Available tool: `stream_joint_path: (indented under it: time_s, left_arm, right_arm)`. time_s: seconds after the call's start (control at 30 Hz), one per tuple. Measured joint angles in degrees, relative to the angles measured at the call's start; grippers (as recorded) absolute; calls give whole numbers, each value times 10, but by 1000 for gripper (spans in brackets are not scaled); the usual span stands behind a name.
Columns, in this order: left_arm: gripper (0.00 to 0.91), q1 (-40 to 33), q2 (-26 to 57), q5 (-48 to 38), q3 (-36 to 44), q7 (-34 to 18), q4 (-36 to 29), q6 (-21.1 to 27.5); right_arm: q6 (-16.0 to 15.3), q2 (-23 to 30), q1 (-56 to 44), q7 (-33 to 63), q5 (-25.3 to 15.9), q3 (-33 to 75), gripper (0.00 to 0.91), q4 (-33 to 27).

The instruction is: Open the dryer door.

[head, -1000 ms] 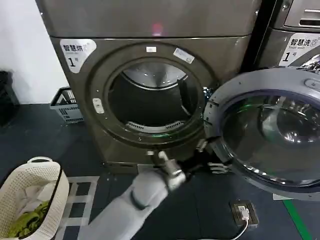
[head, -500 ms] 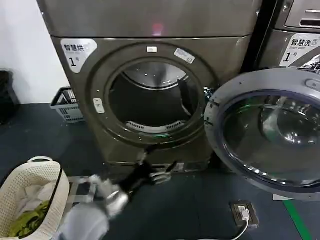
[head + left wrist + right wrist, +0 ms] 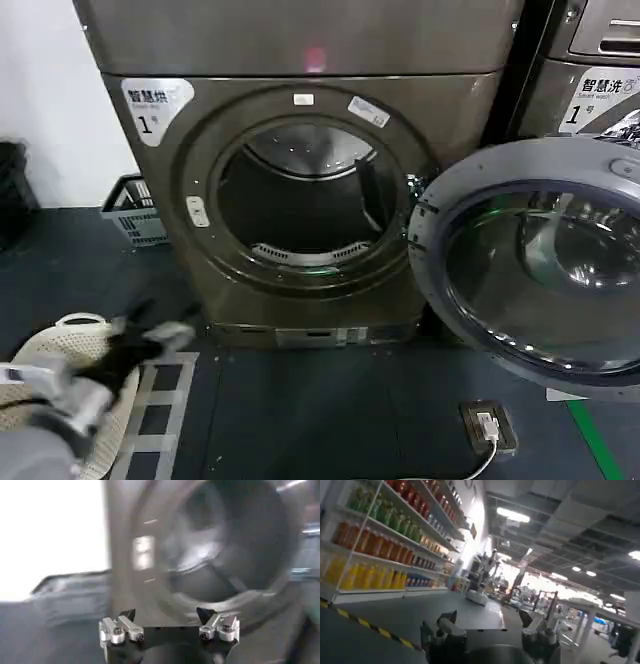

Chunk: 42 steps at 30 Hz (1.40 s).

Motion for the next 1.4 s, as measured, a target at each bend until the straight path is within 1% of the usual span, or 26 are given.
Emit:
stream_joint_path:
  time_s: [0.07,0.17,0.3,0.4,0.47,0.6,0.7,0.83,1.0,1.13,1.4]
  left_arm:
    - [907,5,0,-40,-40,-39,19,0]
    - [907,15,4,-104,-85,-118,49,0]
    - [907,27,5,-184,-129,-205,85,0]
    - [907,38,10,-261,-153,-253,108,0]
    - [907,41,18,-315,-166,-293,124,-1]
    - [907,30,35,-399,-185,-355,158,-1]
    - [907,20,38,-482,-189,-403,180,-1]
    - [907,10,35,-538,-199,-425,207,-1]
    - [907,5,44,-612,-223,-450,249,-1]
    - [907,5,46,-620,-231,-450,277,-1]
    - [907,6,48,-632,-235,-452,287,-1]
  right_arm:
    - [9,-5,-3,-3,6,0,907,-4]
    - [11,-9,-6,-6,18,5,907,-4]
    - [12,-10,-10,-8,24,10,907,-5]
    - [14,-10,-12,-10,24,11,907,-7]
    - [16,-8,-12,-11,22,11,907,-7]
    - [21,-2,-11,-11,17,5,907,-6]
    - [25,2,-10,-12,16,1,907,-3]
    - [38,4,-12,-13,10,-1,907,-9]
    - [42,3,-11,-12,10,1,907,-15]
    - [45,4,-10,-14,5,0,907,-18]
    - [47,6,-9,-12,2,0,907,-24]
